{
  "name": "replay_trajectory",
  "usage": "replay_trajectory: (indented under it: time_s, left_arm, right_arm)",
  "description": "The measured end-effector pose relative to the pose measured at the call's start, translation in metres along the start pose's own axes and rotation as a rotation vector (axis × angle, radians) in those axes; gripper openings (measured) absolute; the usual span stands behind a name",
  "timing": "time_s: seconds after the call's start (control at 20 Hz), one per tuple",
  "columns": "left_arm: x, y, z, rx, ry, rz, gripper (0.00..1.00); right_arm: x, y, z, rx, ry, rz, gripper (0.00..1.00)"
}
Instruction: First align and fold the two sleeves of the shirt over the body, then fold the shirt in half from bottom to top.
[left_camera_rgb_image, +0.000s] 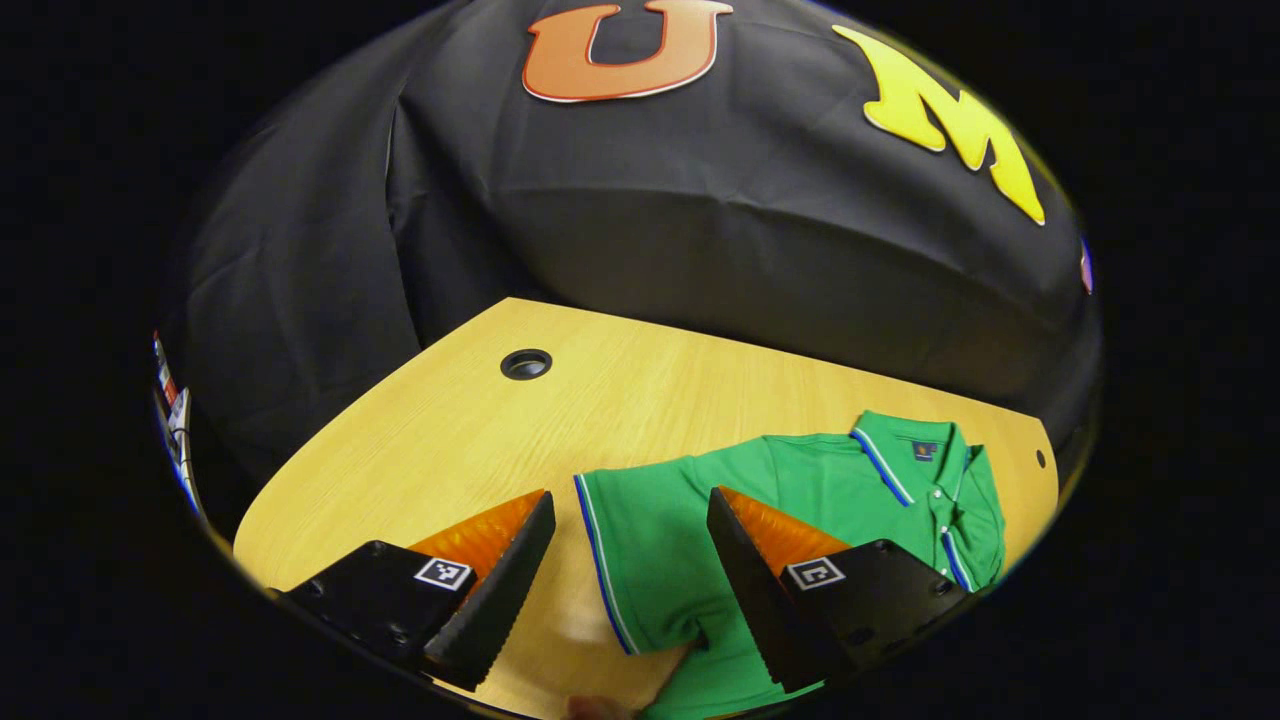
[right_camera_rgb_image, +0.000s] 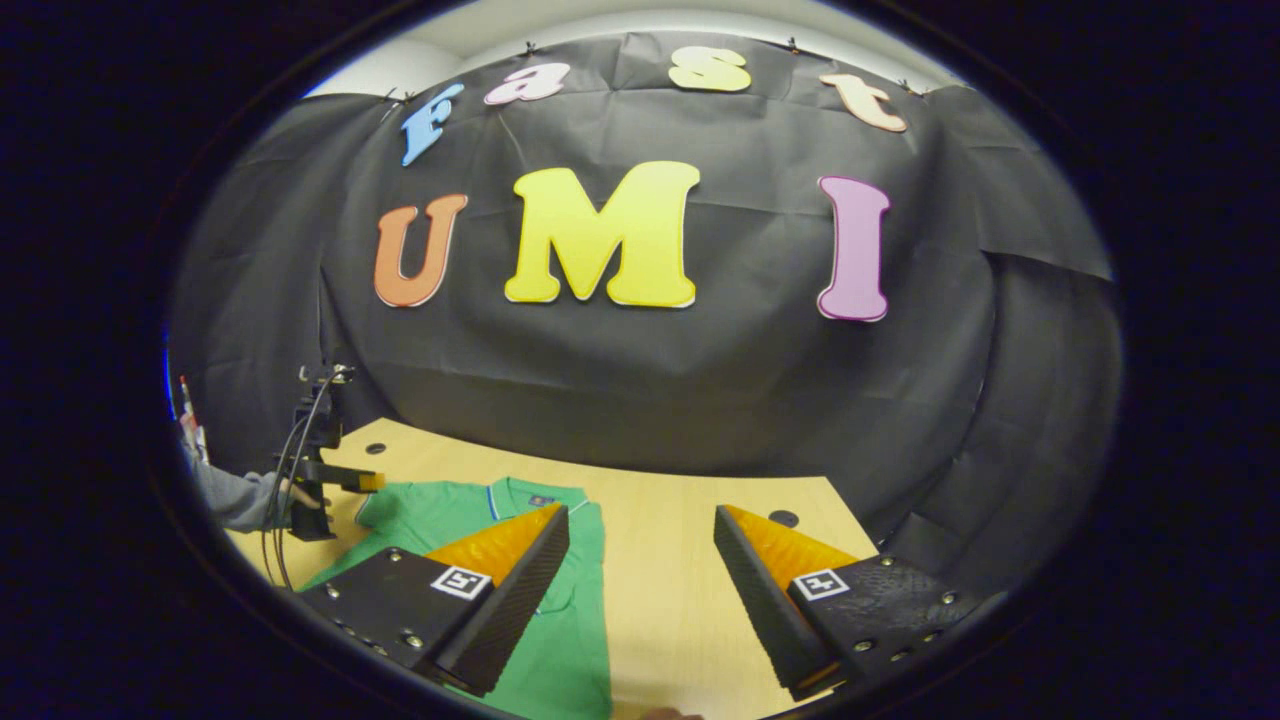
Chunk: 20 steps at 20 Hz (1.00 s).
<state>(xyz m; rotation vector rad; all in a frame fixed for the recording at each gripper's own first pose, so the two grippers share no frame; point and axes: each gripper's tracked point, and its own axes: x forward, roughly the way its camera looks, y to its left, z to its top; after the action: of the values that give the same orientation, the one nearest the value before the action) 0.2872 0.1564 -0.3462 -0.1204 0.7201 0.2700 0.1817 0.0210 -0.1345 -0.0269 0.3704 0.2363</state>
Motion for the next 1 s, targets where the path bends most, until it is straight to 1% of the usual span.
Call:
replay_trajectory:
  time_s: [0.1,0.15,0.25,0.3,0.35,0.4,0.45,0.55,0.6,0.65,0.7,0.75,0.85,1.0]
  left_arm:
    - [0.018,0.005,-0.001,-0.017,0.029,0.024,0.98]
    - [0.026,0.008,-0.004,-0.023,0.055,0.035,0.98]
    - [0.038,0.009,-0.016,-0.039,0.121,0.050,0.98]
    - [0.038,0.011,-0.024,-0.039,0.162,0.074,0.98]
    - [0.039,0.012,-0.017,-0.008,0.134,0.074,0.98]
    - [0.044,0.010,-0.020,0.000,0.147,0.074,0.97]
    - [0.043,0.009,-0.020,-0.006,0.138,0.078,1.00]
    - [0.042,0.008,-0.022,-0.013,0.146,0.085,0.99]
    - [0.040,0.005,-0.023,0.004,0.161,0.069,0.99]
    - [0.039,-0.004,-0.026,0.034,0.187,0.026,0.92]
    - [0.037,-0.009,-0.024,0.075,0.188,-0.001,0.70]
    - [0.036,-0.009,-0.024,0.104,0.184,0.003,0.48]
    - [0.040,-0.009,-0.022,0.092,0.167,0.019,0.04]
    - [0.039,-0.011,-0.024,0.062,0.165,0.004,0.04]
  right_arm:
    - [-0.004,-0.005,-0.001,-0.020,0.007,-0.008,0.94]
    - [-0.007,-0.009,0.006,-0.024,0.010,-0.009,0.94]
    - [-0.009,-0.011,0.005,-0.028,0.018,-0.015,0.94]
    - [-0.009,-0.014,0.005,-0.030,0.019,-0.017,0.94]
    - [-0.010,-0.016,0.004,-0.028,0.022,-0.020,0.94]
    - [-0.010,-0.017,0.005,-0.021,0.024,-0.021,0.94]
    - [-0.009,-0.019,0.004,-0.010,0.027,-0.022,0.94]
    - [-0.009,-0.021,0.000,0.016,0.040,-0.022,0.94]
    - [-0.007,-0.022,-0.003,0.024,0.046,-0.021,0.94]
    - [-0.007,-0.023,-0.004,0.027,0.050,-0.017,0.94]
    - [-0.008,-0.023,-0.005,0.025,0.054,-0.018,0.94]
    - [-0.008,-0.026,-0.006,0.020,0.057,-0.017,0.94]
    - [-0.009,-0.030,-0.006,0.012,0.056,-0.024,0.94]
    - [-0.011,-0.037,-0.001,0.007,0.040,-0.032,0.94]
